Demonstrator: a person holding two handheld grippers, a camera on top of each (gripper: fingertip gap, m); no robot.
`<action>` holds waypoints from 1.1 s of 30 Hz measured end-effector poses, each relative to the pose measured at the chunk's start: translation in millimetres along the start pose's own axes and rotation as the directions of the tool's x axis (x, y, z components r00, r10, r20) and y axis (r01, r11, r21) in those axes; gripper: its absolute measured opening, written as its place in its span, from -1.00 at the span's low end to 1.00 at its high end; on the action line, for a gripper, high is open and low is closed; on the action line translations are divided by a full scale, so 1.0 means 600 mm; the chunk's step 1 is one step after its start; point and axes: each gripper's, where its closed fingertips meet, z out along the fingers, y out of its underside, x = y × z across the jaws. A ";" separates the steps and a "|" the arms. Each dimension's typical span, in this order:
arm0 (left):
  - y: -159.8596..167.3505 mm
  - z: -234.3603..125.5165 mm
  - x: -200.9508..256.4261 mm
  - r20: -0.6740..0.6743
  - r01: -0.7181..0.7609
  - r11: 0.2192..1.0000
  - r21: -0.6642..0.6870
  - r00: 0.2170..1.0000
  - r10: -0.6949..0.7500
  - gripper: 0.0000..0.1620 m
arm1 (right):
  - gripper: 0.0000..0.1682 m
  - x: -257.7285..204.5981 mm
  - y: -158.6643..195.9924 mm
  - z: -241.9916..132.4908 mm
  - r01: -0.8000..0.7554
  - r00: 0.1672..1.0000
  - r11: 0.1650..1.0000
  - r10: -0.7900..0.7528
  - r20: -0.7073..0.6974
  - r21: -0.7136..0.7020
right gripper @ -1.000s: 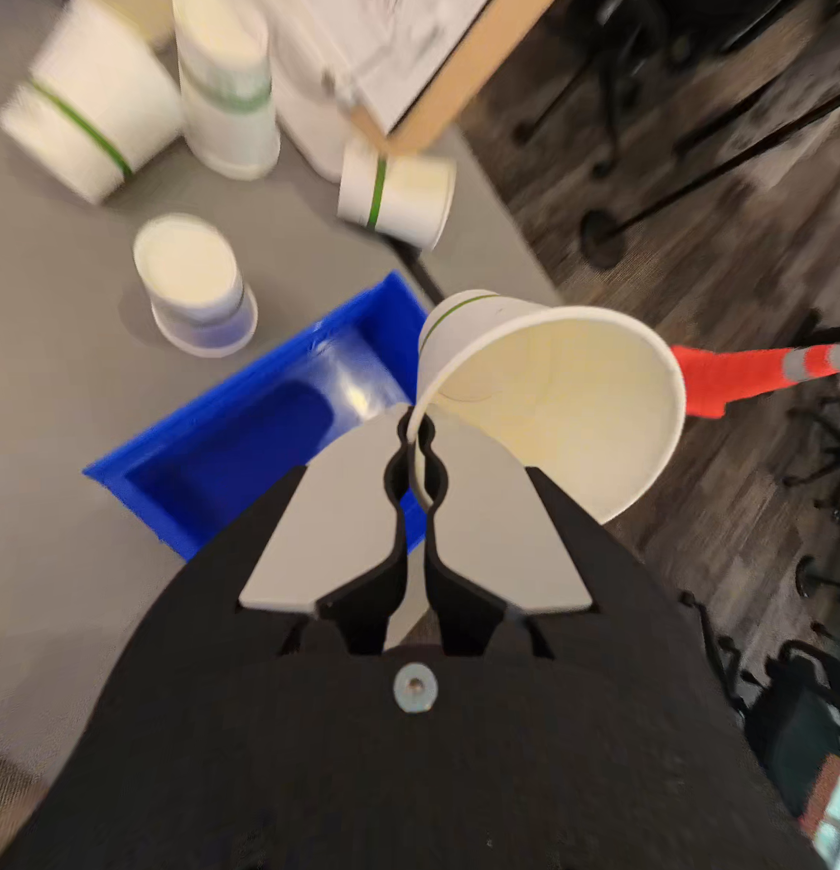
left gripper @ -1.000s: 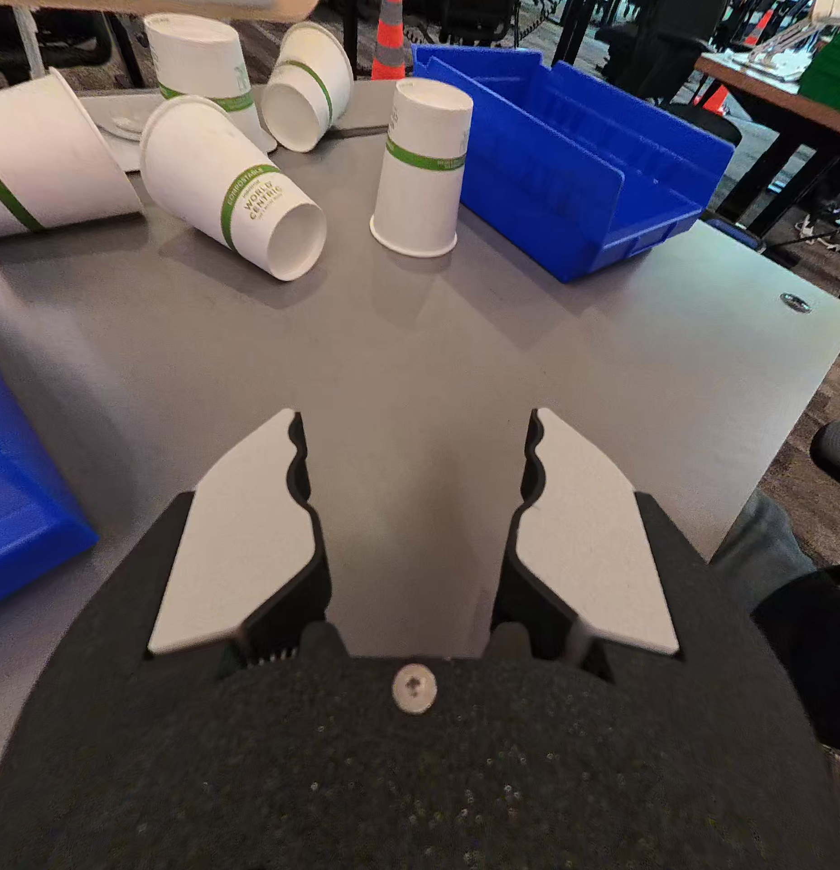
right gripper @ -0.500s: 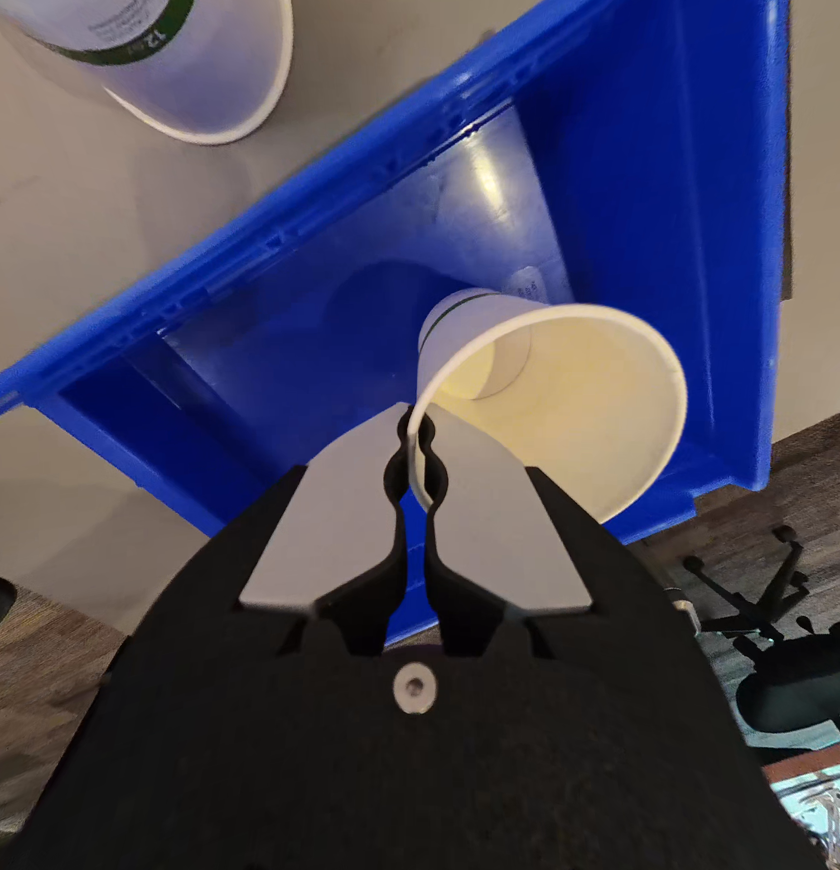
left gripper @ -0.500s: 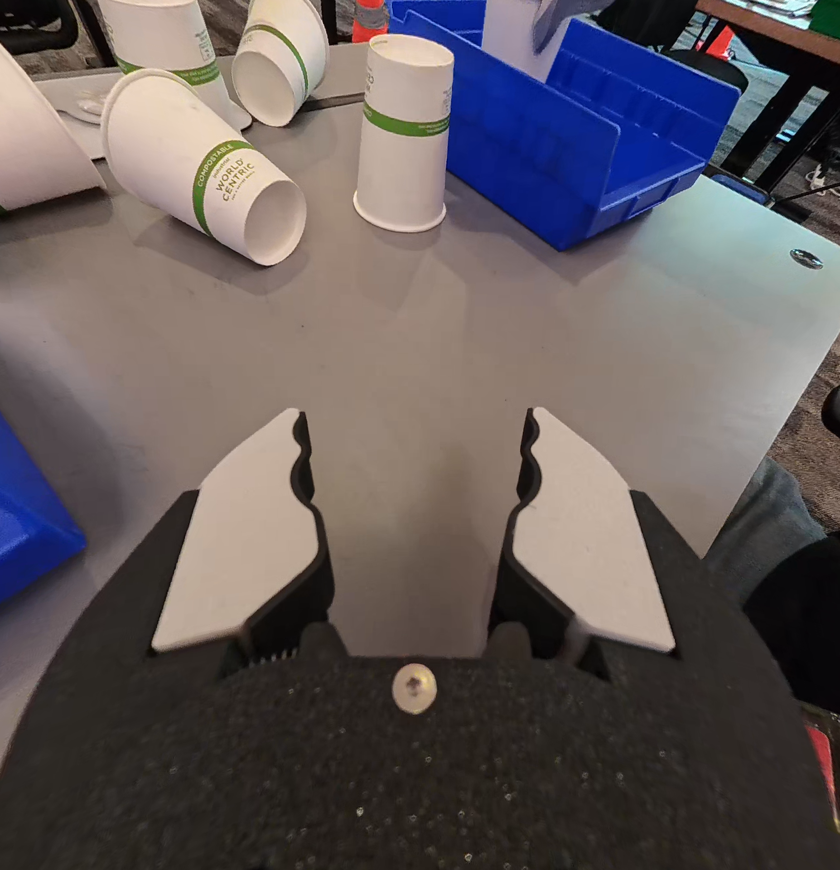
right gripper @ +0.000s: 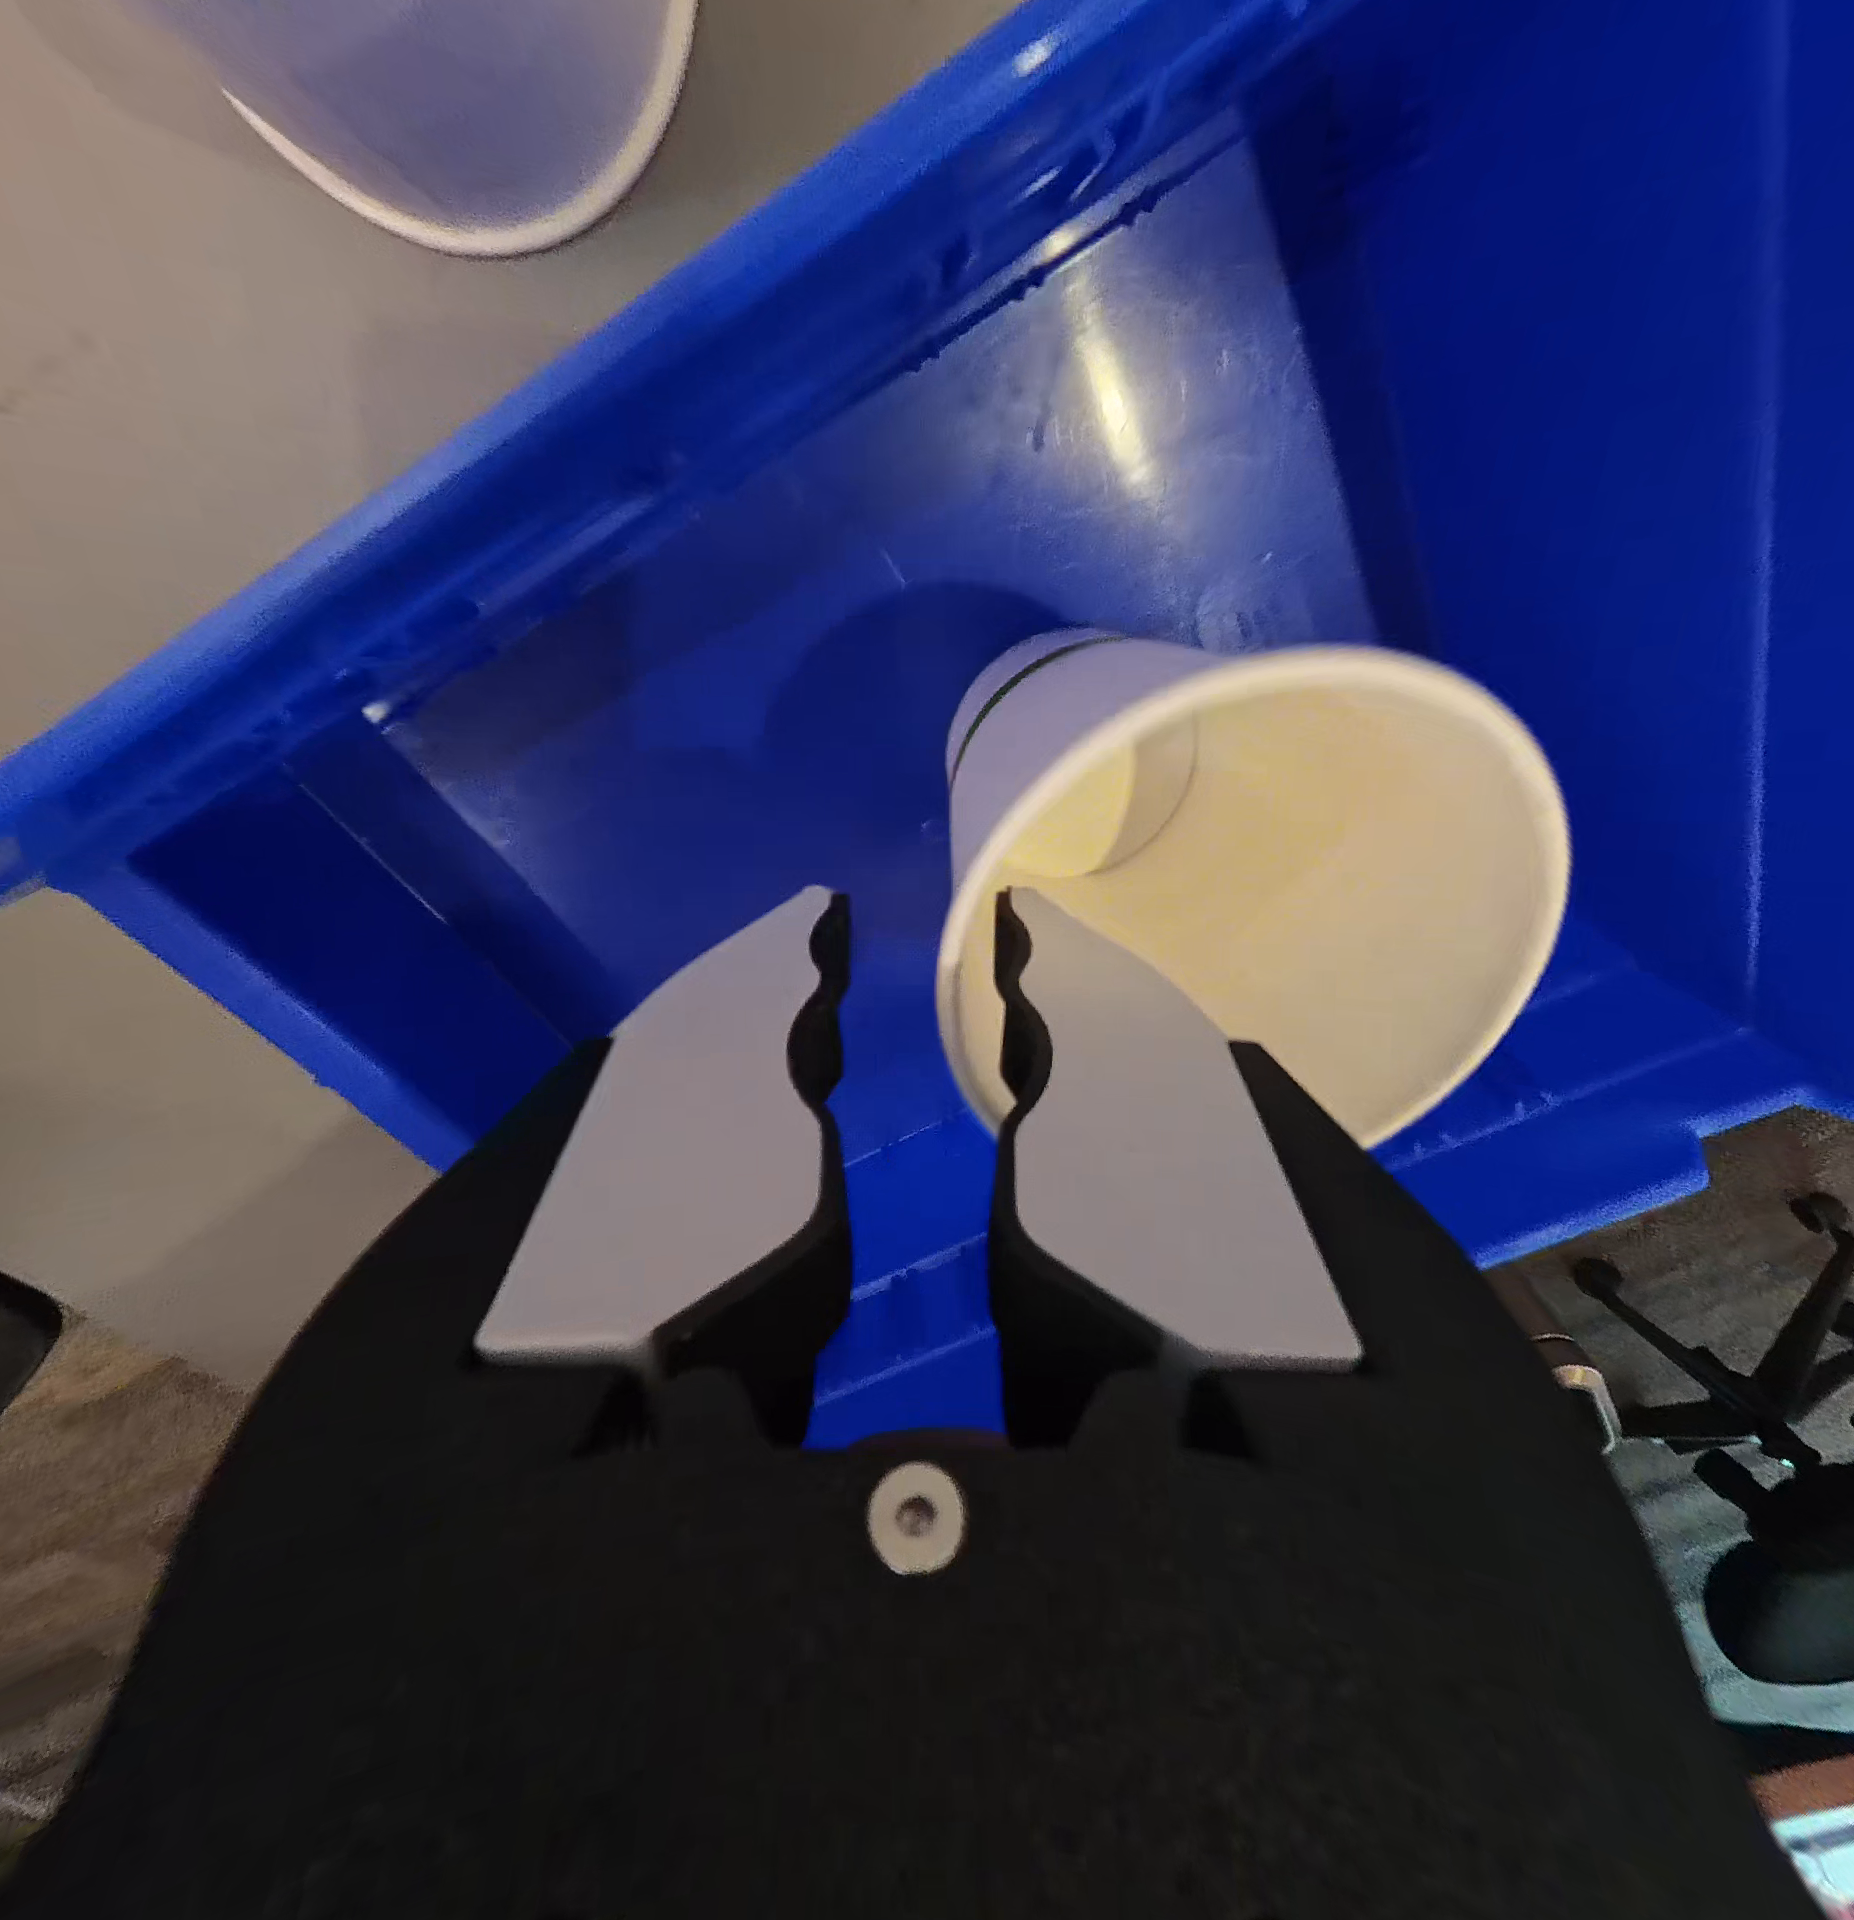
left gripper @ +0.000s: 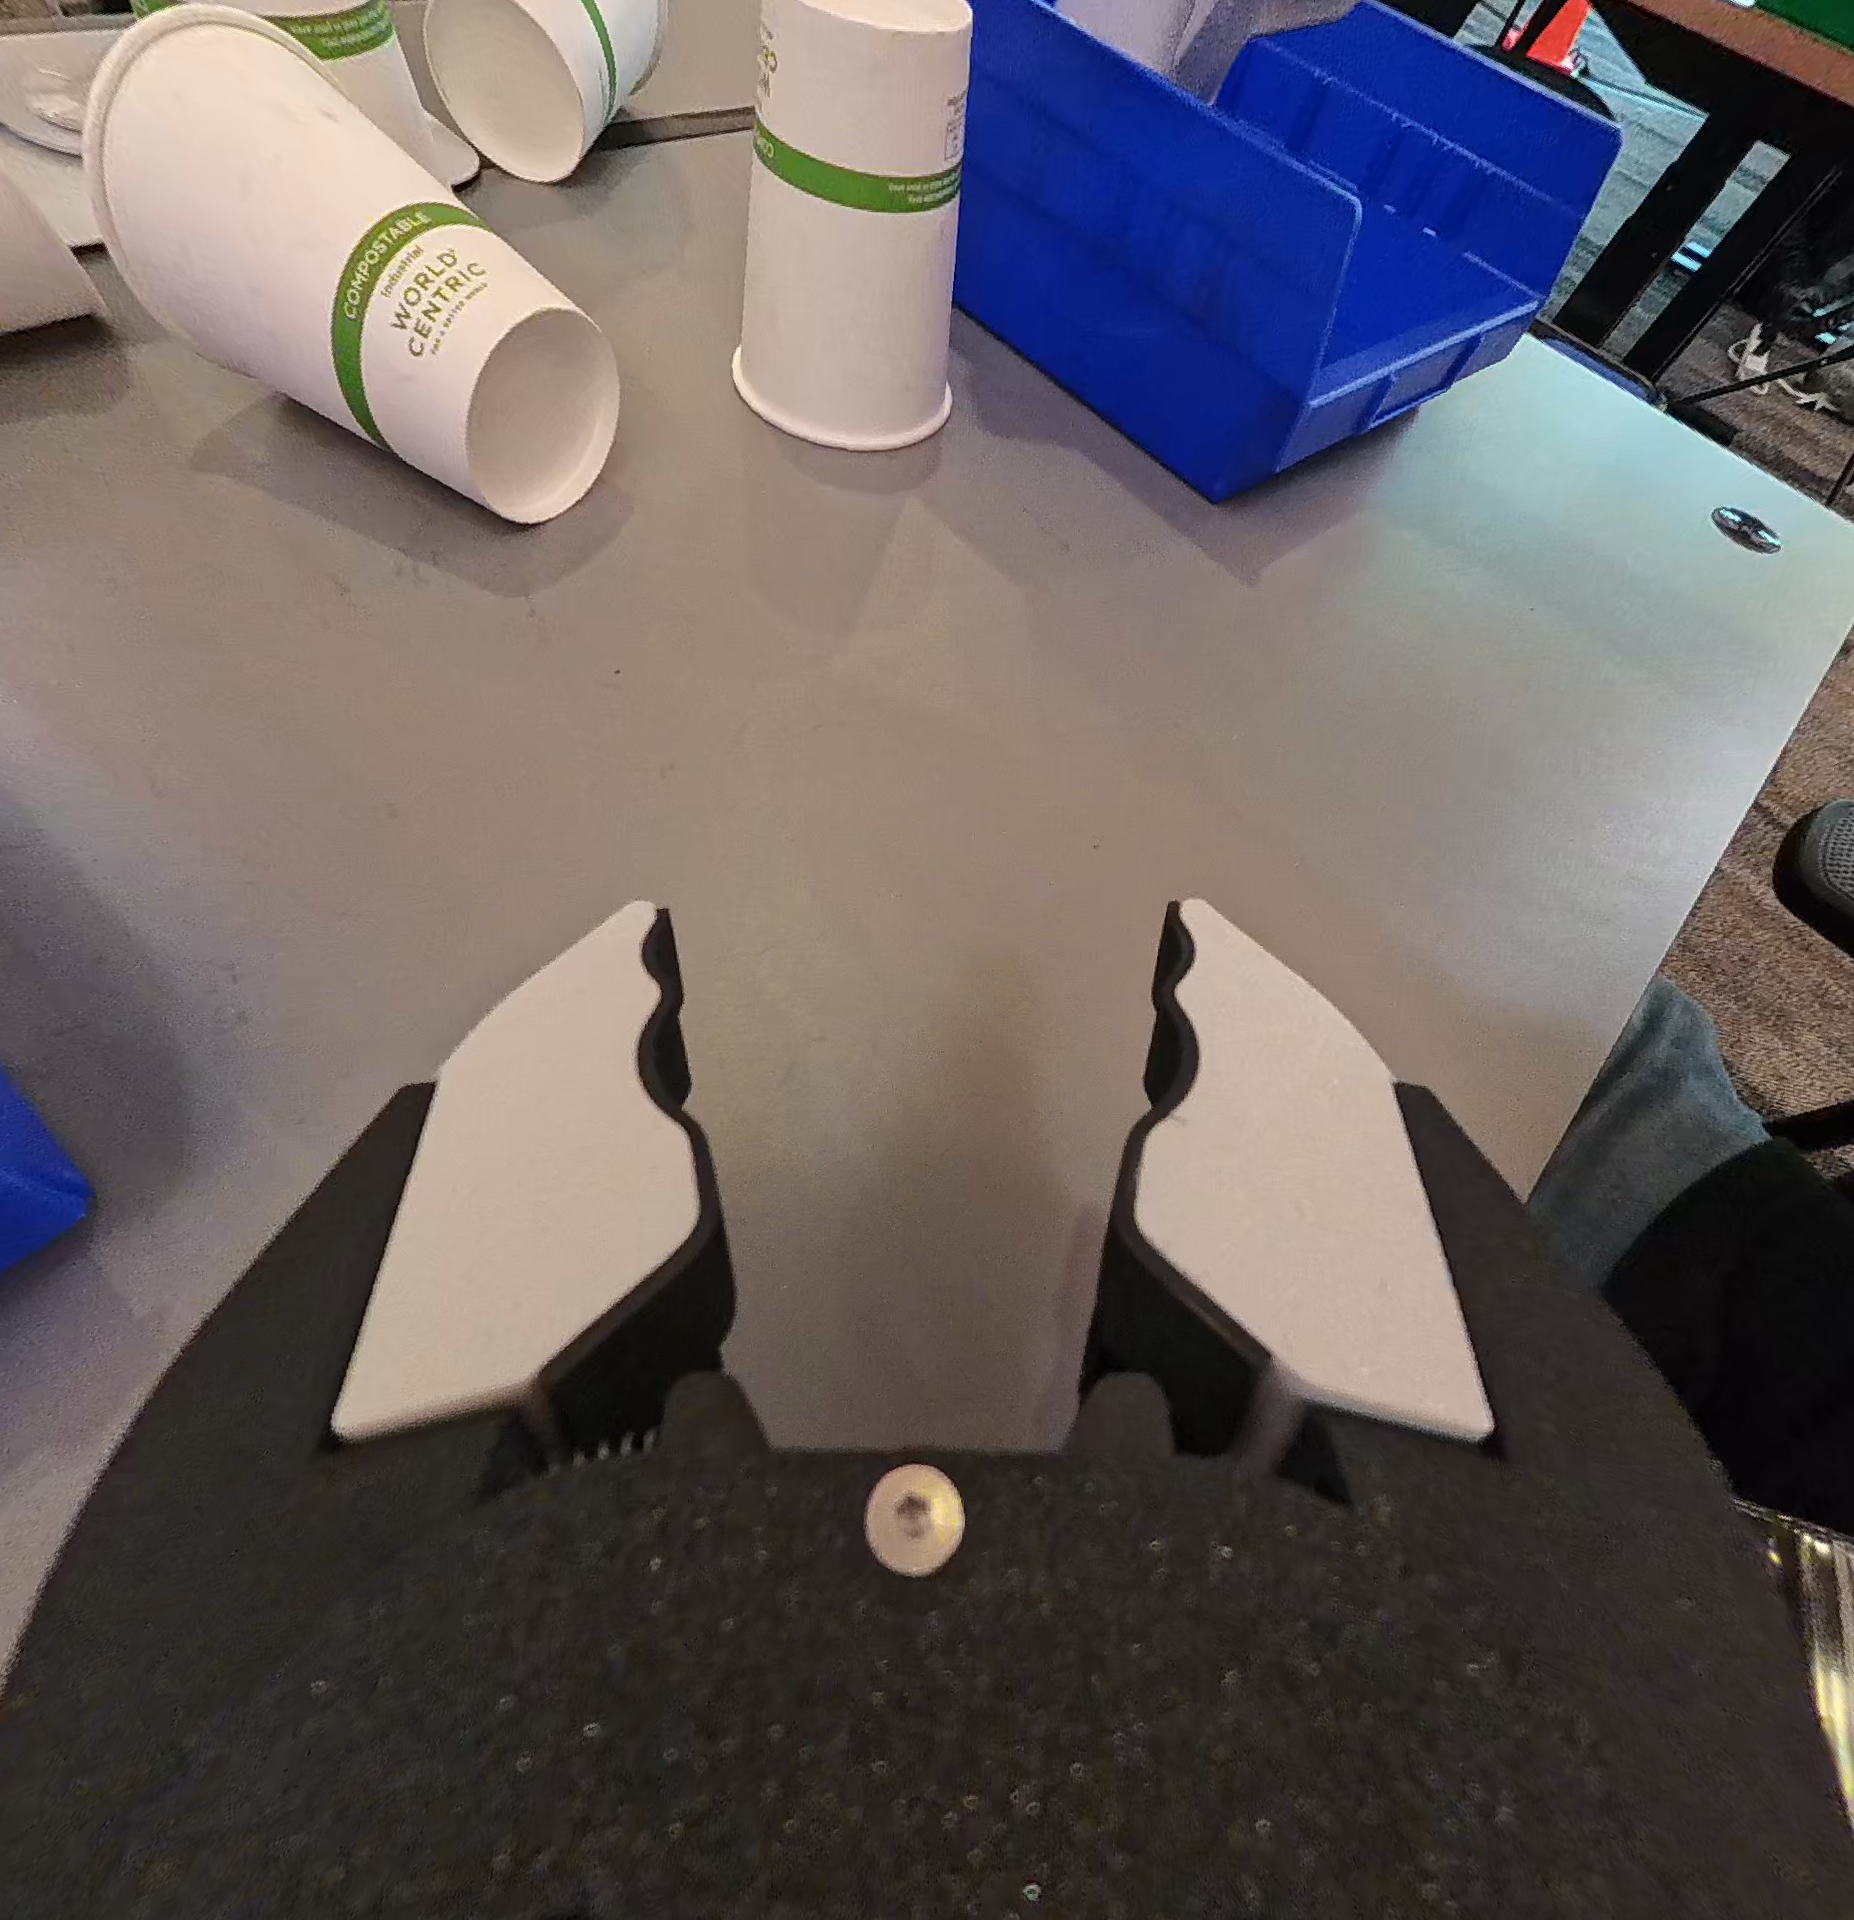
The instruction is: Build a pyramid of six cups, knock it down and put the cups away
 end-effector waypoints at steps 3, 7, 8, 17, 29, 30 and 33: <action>-0.003 -0.001 0.004 -0.016 0.006 1.000 0.008 1.000 -0.006 0.07 | -0.57 -0.007 -0.013 -0.042 -0.012 0.999 0.991 0.019 -0.050 0.134; -0.012 -0.005 0.010 -0.035 -0.024 0.999 0.040 0.999 0.026 0.08 | -0.44 -0.053 -0.043 -0.144 0.022 0.988 0.888 0.053 -0.148 0.460; -0.015 -0.006 0.013 -0.042 -0.035 0.998 0.053 0.998 0.038 0.11 | -0.43 -0.078 -0.055 -0.170 0.040 0.986 0.830 0.057 -0.156 0.556; -0.031 -0.012 0.029 -0.072 -0.097 0.988 0.117 0.992 0.106 0.17 | -0.25 -0.427 -0.136 -0.194 -0.206 0.974 0.094 -0.078 0.214 0.974; -0.122 -0.008 -0.110 0.063 -0.333 0.932 -0.142 0.937 0.344 0.20 | -0.30 -0.557 -0.167 -0.063 -0.107 0.973 0.272 -0.169 0.156 0.956; -0.145 -0.002 -0.141 0.088 -0.374 0.909 -0.187 0.915 0.394 0.19 | -0.31 -0.558 -0.167 -0.061 -0.099 0.974 0.279 -0.171 0.151 0.955; -0.217 0.036 -0.245 0.162 -0.469 0.831 -0.300 0.833 0.529 0.14 | -0.34 -0.560 -0.163 -0.056 -0.087 0.972 0.294 -0.184 0.146 0.952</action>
